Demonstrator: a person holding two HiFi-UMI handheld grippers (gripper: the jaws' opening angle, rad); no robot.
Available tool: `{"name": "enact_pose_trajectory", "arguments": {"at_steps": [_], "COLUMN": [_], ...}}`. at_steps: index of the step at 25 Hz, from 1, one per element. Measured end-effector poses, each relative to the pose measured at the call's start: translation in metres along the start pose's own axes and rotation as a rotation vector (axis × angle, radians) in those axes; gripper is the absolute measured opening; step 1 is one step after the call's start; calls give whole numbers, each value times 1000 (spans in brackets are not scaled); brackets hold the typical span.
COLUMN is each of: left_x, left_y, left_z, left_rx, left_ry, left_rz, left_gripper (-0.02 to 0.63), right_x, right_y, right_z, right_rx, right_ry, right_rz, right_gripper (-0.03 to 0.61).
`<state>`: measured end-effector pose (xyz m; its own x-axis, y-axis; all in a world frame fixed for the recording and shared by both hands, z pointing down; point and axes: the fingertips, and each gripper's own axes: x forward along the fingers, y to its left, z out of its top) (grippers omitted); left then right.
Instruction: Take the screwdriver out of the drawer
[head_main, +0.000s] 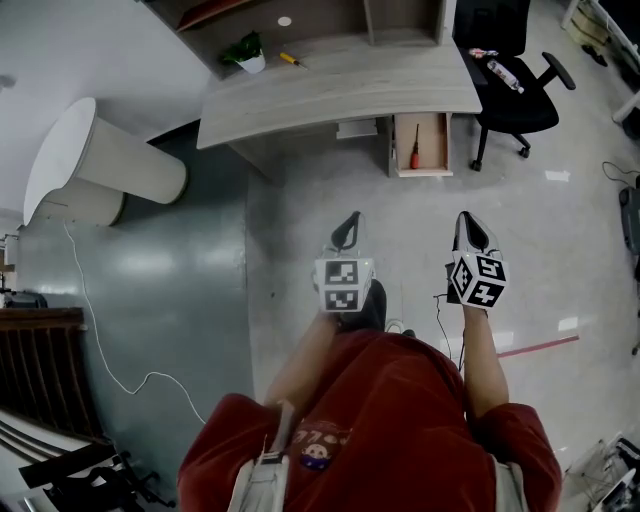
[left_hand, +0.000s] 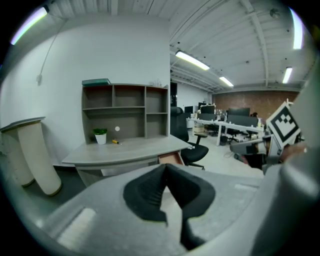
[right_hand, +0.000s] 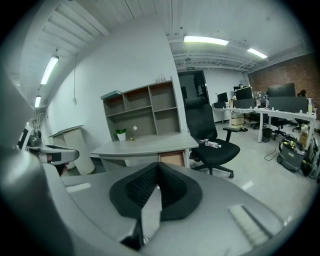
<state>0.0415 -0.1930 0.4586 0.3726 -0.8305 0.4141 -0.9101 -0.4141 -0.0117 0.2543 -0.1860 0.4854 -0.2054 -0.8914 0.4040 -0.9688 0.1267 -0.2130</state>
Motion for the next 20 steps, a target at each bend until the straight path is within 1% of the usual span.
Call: {"name": "enact_pose_trajectory", "arguments": {"at_steps": [6, 8, 9, 10, 11, 14, 17, 20], "left_x": [50, 64, 71, 78, 84, 100, 115, 132], "left_y": [52, 68, 75, 82, 88, 109, 127, 143], "left_z": [28, 33, 35, 37, 40, 46, 49, 53], "left_rx": [9, 0, -7, -13, -17, -20, -30, -33], "left_ry": [-13, -11, -11, -13, -15, -17, -17, -20], "left_rz": [-33, -42, -46, -49, -53, -68, -80, -97], "left_gripper": [0, 1, 0, 0, 2, 0, 0, 2], "right_x": [58, 75, 82, 91, 99, 124, 145, 163], "right_y": [20, 27, 31, 33, 35, 43, 50, 55], "right_z": [40, 51, 55, 59, 61, 66, 68, 75], "right_rx": [-11, -31, -38, -39, -37, -33, -17, -39], "right_ry": [-51, -66, -71, -70, -67, -53, -29, -24], "right_rz": [-33, -46, -50, -51, -54, -71, -68, -85], "right_gripper": [2, 15, 42, 105, 137, 179, 220, 222]}}
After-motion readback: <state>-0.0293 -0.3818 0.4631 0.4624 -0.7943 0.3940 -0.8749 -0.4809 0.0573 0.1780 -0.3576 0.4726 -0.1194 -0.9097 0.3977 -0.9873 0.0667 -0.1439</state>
